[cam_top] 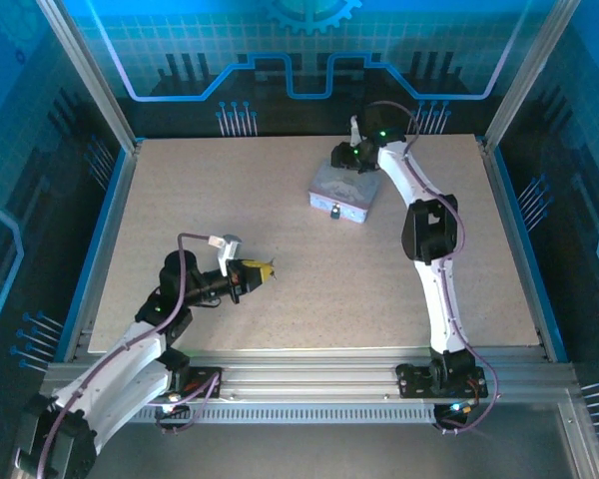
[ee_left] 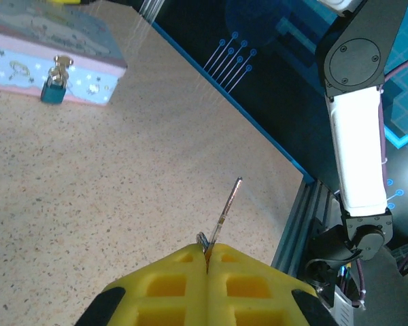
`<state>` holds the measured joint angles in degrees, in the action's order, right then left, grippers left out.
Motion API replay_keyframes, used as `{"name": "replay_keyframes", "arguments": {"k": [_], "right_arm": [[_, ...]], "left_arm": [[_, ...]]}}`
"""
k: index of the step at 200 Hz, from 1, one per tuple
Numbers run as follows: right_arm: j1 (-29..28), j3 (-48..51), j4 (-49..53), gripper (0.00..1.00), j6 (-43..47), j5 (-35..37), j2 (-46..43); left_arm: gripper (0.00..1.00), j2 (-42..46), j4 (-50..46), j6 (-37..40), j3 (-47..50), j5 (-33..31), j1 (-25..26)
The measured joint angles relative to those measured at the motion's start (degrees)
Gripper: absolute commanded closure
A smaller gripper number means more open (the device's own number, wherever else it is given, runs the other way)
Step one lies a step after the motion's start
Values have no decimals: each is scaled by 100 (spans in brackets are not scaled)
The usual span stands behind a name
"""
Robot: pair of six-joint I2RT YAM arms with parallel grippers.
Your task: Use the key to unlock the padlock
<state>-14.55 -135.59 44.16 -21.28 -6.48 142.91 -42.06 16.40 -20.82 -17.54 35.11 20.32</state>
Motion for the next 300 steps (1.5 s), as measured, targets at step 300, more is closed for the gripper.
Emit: {"name": "replay_keyframes", "arguments": {"k": [300], "right_arm": [[-4531, 5788, -811, 38, -1939, 4422, -4588]], "left_arm": [[100, 1617, -2092, 68, 280, -1429, 166]]}}
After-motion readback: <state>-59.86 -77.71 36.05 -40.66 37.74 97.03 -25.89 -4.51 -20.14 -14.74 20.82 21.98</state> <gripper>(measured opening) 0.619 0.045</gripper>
